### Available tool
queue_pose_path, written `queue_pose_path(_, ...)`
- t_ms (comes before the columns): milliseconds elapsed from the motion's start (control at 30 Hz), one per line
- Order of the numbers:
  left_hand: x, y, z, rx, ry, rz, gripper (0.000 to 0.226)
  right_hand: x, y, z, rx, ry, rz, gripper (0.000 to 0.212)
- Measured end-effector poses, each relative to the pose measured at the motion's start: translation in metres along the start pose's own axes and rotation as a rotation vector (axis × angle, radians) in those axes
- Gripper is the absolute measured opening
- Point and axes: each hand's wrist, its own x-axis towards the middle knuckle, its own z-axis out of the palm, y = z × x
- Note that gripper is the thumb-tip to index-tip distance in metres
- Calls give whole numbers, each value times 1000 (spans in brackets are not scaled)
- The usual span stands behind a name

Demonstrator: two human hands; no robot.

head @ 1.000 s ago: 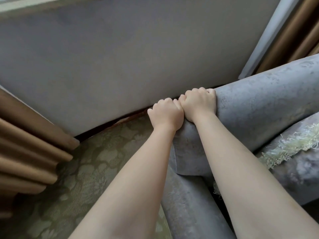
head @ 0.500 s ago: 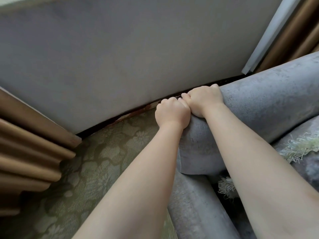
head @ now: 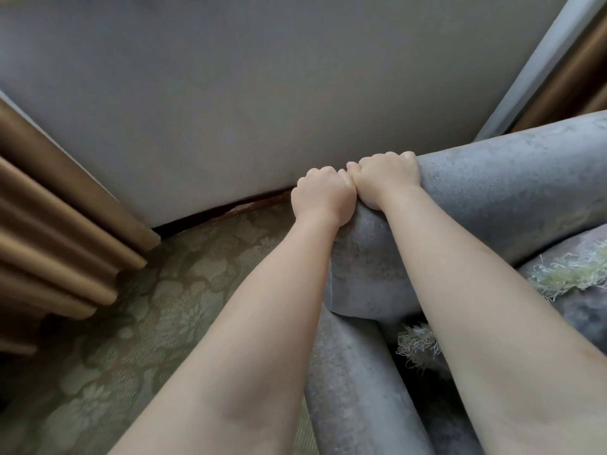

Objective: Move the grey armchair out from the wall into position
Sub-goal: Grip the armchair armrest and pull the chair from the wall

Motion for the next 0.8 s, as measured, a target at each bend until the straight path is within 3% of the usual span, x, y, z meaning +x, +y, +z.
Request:
queue_pose_path(333,-28,-28,-16,-4,-55,9,47,-29,-30,-2,38,-17,23,50)
queue_pose_path(800,-13,-30,1,54,20,33,46,-23,-26,12,84,200,59,48)
